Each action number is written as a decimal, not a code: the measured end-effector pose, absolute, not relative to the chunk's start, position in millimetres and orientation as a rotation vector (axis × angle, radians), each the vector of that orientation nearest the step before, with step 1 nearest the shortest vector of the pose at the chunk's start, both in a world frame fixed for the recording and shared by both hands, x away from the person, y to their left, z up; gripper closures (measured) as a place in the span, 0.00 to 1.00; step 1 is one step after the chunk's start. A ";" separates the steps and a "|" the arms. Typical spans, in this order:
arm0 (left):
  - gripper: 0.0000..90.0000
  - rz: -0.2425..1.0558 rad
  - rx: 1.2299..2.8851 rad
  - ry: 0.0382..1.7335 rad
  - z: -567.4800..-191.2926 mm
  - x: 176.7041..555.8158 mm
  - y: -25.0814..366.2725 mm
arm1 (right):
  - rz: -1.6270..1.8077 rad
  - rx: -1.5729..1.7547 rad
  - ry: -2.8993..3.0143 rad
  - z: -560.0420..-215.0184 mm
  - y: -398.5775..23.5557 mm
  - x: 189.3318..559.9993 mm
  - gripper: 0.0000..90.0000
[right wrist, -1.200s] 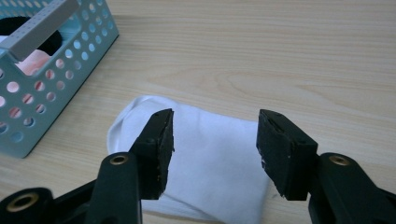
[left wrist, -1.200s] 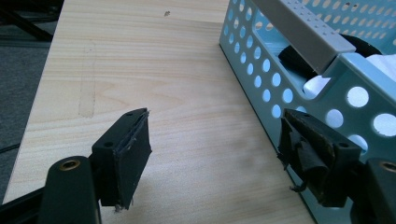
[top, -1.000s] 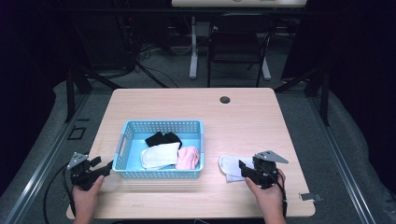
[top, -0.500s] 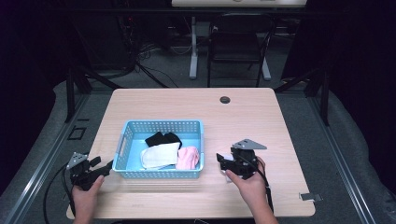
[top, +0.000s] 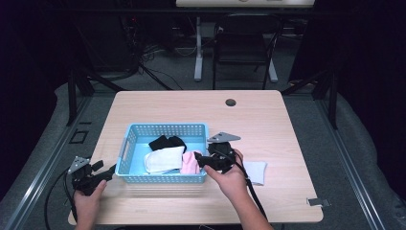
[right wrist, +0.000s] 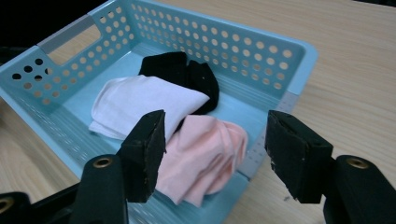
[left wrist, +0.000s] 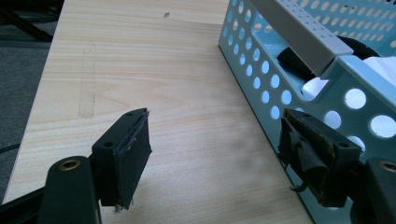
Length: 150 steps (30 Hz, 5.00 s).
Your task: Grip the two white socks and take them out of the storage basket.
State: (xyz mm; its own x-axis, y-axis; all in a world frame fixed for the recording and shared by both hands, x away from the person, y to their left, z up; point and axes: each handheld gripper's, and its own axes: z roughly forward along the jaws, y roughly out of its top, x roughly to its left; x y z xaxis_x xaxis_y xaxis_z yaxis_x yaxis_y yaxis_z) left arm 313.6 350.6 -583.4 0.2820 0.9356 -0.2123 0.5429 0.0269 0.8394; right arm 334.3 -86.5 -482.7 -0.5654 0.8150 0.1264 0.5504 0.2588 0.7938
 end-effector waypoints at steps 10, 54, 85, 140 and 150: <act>0.28 0.541 1.638 1.378 -583.6 314.0 350.5 | 1.124 1.310 2.335 -488.4 -51.0 355.8 0.60; 0.28 0.534 1.636 1.377 -583.6 314.6 351.2 | 0.686 1.828 2.627 -534.6 11.0 425.8 0.80; 0.28 0.541 1.631 1.373 -583.8 314.6 350.4 | 1.130 1.003 2.420 -473.5 22.3 359.4 0.97; 0.28 0.553 1.630 1.387 -584.2 313.4 352.5 | 1.242 1.086 2.181 -400.0 -151.5 272.8 0.97; 0.28 0.558 1.617 1.396 -583.9 313.0 355.1 | 1.203 1.133 2.146 -407.2 -172.9 265.6 0.97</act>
